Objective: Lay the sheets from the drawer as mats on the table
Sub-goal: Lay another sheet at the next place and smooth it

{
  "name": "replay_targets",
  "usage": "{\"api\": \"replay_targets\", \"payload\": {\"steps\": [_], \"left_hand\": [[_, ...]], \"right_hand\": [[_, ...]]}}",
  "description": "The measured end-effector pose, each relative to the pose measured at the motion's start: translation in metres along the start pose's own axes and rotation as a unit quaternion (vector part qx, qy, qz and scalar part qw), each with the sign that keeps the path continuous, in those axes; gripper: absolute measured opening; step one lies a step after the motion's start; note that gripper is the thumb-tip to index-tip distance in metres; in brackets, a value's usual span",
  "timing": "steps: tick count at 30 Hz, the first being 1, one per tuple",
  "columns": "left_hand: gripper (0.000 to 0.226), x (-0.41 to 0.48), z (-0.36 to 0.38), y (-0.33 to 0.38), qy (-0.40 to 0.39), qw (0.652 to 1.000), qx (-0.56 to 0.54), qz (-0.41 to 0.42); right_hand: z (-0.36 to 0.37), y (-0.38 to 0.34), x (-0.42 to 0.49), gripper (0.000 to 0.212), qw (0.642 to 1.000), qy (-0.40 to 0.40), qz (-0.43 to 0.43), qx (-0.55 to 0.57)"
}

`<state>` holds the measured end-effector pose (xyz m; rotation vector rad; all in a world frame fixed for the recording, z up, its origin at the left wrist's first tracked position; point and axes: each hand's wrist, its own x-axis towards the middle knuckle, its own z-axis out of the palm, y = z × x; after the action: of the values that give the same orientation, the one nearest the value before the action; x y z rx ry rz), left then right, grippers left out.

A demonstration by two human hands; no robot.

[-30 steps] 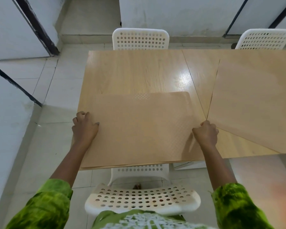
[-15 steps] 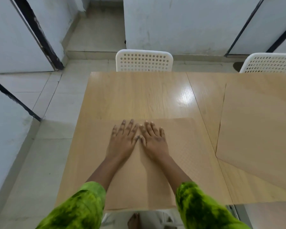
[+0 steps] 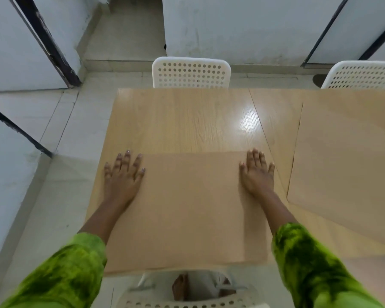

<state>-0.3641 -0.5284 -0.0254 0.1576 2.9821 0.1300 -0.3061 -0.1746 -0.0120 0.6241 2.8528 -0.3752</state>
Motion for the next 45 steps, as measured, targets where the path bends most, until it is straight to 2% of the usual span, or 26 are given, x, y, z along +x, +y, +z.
{"api": "replay_targets", "payload": {"steps": [2,4,8,10,16,19,23,35,37,40,45], "left_hand": [[0.056,-0.009,-0.006,0.009,-0.001,1.000,0.013,0.015],[0.061,-0.034,-0.006,0.034,0.017,0.998,0.001,0.064],[0.066,-0.115,0.010,0.099,-0.018,0.983,-0.035,0.179],[0.061,-0.135,0.023,0.107,-0.027,0.984,-0.035,0.174],[0.059,-0.133,0.034,0.090,0.005,0.989,0.003,0.147],[0.063,-0.127,0.031,0.050,0.009,0.996,0.012,0.088],[0.067,-0.122,0.025,-0.003,0.014,1.000,0.006,0.022],[0.076,-0.121,0.016,-0.004,0.008,1.000,0.003,0.011],[0.082,-0.118,0.010,0.007,0.006,1.000,-0.015,0.021],[0.087,-0.104,-0.001,0.047,0.013,0.997,-0.035,0.064],[0.086,-0.087,-0.020,0.165,-0.005,0.978,-0.055,0.200]], "right_hand": [[-0.006,-0.012,-0.017,0.062,1.000,-0.010,0.004,0.027],[0.000,-0.032,-0.052,0.062,0.999,-0.016,-0.023,0.042],[0.039,-0.075,-0.141,0.071,0.984,-0.064,-0.161,0.049],[0.055,-0.073,-0.155,0.074,0.983,-0.053,-0.169,0.044],[0.063,-0.055,-0.149,0.062,0.983,-0.013,-0.180,-0.008],[0.056,-0.022,-0.140,0.057,0.988,-0.003,-0.154,-0.015],[0.041,0.039,-0.126,0.063,0.998,0.020,-0.059,-0.015],[0.030,0.045,-0.125,0.064,0.998,0.014,-0.053,0.007],[0.025,0.045,-0.125,0.066,0.999,0.000,-0.048,0.026],[0.010,0.046,-0.122,0.058,0.994,-0.004,-0.021,0.103],[-0.023,0.077,-0.114,0.045,0.975,0.077,0.014,0.208]]}}
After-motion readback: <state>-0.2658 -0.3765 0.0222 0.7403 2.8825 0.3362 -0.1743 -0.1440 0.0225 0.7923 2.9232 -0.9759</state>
